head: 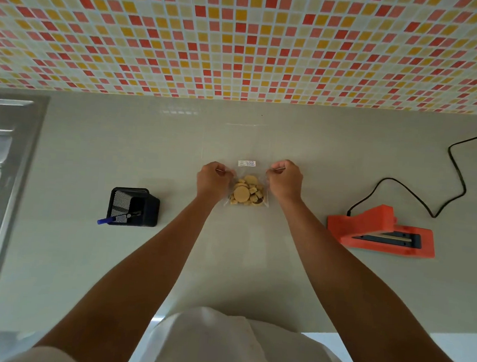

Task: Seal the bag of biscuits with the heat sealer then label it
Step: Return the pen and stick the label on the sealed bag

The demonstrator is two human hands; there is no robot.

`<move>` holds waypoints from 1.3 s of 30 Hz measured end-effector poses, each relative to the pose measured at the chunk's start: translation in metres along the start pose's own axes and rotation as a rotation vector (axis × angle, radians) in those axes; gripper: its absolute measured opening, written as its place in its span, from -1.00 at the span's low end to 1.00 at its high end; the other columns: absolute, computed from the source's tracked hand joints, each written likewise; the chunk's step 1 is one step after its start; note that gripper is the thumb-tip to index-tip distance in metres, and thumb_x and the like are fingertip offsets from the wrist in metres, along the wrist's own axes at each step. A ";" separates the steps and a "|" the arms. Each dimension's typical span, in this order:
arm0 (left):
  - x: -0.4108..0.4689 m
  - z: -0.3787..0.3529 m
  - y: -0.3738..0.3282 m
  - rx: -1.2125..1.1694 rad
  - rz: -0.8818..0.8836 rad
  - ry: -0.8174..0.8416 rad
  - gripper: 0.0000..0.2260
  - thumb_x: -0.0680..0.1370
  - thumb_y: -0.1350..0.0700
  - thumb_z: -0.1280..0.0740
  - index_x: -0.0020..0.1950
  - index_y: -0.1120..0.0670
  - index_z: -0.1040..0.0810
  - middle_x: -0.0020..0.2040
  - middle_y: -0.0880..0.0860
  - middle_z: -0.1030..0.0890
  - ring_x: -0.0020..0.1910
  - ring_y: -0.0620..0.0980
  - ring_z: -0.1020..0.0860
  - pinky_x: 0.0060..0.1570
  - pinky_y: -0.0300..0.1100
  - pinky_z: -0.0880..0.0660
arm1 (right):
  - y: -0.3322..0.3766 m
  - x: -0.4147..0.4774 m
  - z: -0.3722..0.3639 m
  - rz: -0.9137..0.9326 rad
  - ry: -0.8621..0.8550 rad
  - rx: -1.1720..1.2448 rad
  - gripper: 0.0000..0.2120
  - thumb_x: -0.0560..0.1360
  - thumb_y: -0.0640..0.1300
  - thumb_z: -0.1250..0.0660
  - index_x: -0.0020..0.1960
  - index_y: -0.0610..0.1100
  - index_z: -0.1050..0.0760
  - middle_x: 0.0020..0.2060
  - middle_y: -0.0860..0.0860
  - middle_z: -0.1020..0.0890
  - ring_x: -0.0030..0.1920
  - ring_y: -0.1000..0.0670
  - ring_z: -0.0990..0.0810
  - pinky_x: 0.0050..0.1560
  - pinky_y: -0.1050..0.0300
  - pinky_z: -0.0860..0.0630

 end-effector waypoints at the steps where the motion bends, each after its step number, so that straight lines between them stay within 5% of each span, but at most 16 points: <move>1: -0.001 0.000 0.001 -0.007 0.001 -0.006 -0.85 0.48 0.04 -0.44 -0.06 0.11 -0.62 -0.10 0.05 -0.69 -0.07 0.05 -0.64 -0.09 -0.19 -0.53 | -0.002 -0.001 -0.001 -0.009 0.013 -0.005 -0.85 0.46 -0.24 -0.41 0.02 -0.23 -0.60 -0.05 -0.14 -0.70 -0.02 -0.11 -0.66 -0.05 0.22 -0.45; 5: -0.013 -0.001 0.002 0.010 -0.020 -0.004 -0.70 0.50 0.01 -0.41 0.15 0.13 -0.56 0.01 0.08 -0.68 0.02 0.06 -0.62 -0.06 -0.23 -0.45 | -0.007 -0.017 0.001 0.018 0.046 -0.014 -0.80 0.49 -0.20 -0.39 0.10 -0.22 -0.58 0.00 -0.12 -0.69 0.02 -0.08 -0.65 -0.01 0.22 -0.44; 9: -0.036 0.005 -0.005 0.162 -0.200 -0.124 -0.58 0.46 0.03 -0.43 0.26 0.13 -0.46 0.13 0.14 -0.58 0.15 0.14 -0.52 0.15 0.03 -0.49 | -0.008 -0.041 0.014 0.062 0.021 0.021 -0.78 0.47 -0.22 -0.39 0.12 -0.20 -0.58 0.00 -0.10 -0.69 -0.02 -0.07 -0.66 0.07 0.14 -0.53; 13: -0.075 -0.005 -0.023 0.146 -0.438 -0.050 -0.63 0.44 0.17 -0.41 0.23 0.13 -0.46 0.10 0.14 -0.54 0.09 0.09 -0.51 0.10 -0.02 -0.49 | -0.015 -0.075 0.033 0.074 0.056 0.048 -0.88 0.48 -0.20 -0.41 0.01 -0.18 -0.62 -0.14 0.00 -0.67 -0.16 0.07 -0.60 -0.19 0.47 -0.42; 19: -0.118 -0.044 -0.015 0.132 -0.496 0.280 -0.73 0.40 0.20 -0.48 0.05 0.12 -0.52 -0.09 0.06 -0.58 -0.17 0.02 -0.55 -0.14 -0.18 -0.48 | -0.056 -0.136 0.064 -0.029 0.089 0.150 -0.93 0.41 -0.12 -0.40 -0.23 0.03 -0.59 -0.22 0.02 -0.70 -0.25 0.03 -0.63 -0.12 0.00 -0.58; 25: -0.151 -0.098 -0.013 0.238 -0.503 0.524 -0.57 0.36 0.04 -0.56 0.15 0.09 -0.52 -0.02 0.03 -0.56 -0.20 -0.07 -0.49 -0.16 -0.26 -0.41 | -0.123 -0.175 0.142 -0.209 -0.157 0.244 -0.91 0.51 -0.23 -0.34 -0.07 -0.16 -0.62 -0.17 -0.06 -0.68 -0.13 -0.16 -0.68 -0.13 -0.09 -0.67; 32: -0.177 -0.171 -0.037 0.290 -0.475 0.535 -0.24 0.30 0.05 -0.61 0.40 0.10 -0.34 0.25 0.09 -0.44 0.09 0.09 -0.53 0.09 -0.13 -0.48 | -0.197 -0.144 0.222 -0.321 -0.296 0.346 -0.77 0.52 -0.23 -0.35 0.17 -0.11 -0.47 0.06 -0.06 -0.61 -0.04 -0.07 -0.63 0.04 -0.17 -0.64; 39: -0.155 -0.238 -0.021 0.256 -0.378 0.404 -0.31 0.07 -0.14 -0.58 0.16 -0.12 -0.50 0.09 0.01 -0.55 0.03 0.00 -0.58 0.03 -0.03 -0.59 | -0.256 -0.079 0.282 -0.346 -0.299 0.373 -0.56 0.48 -0.25 -0.32 0.31 0.02 -0.37 0.20 -0.06 -0.54 0.10 -0.18 -0.62 0.13 -0.27 -0.58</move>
Point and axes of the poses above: each hand's wrist, its own x-axis towards the middle knuckle, its own z-axis out of the back of the hand, y = z × x, the point moved 6 cm from there along x, towards the middle knuckle
